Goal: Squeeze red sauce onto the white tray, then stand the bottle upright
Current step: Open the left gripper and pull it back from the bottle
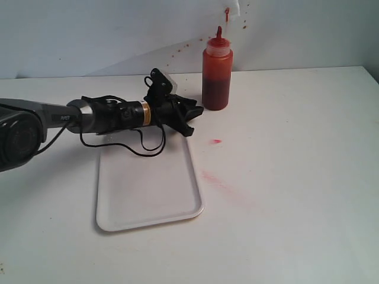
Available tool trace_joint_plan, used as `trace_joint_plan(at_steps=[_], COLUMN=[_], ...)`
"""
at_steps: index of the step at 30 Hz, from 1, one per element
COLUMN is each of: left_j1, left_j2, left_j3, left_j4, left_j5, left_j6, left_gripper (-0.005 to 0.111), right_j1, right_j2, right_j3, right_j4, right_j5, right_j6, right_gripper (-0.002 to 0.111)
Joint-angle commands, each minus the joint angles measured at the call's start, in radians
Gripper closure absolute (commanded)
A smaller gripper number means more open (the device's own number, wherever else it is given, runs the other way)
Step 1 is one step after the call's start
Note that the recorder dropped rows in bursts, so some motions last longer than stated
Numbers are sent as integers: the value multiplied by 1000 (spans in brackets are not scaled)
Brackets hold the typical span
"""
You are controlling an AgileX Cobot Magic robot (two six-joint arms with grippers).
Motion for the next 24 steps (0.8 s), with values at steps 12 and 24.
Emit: trace_joint_plan(at_steps=[12, 24], left_j1=[146, 144], left_j2=[-23, -21], left_j3=[-5, -5], left_j4=[137, 164], left_j5=[-275, -380], left_j6=[-109, -109], left_gripper=[75, 66], right_j1=[3, 3], right_j2=[-5, -5], right_j3=[3, 3], right_j4=[2, 2], right_j5=[-9, -9], right_j6=[4, 4], right_gripper=[108, 108])
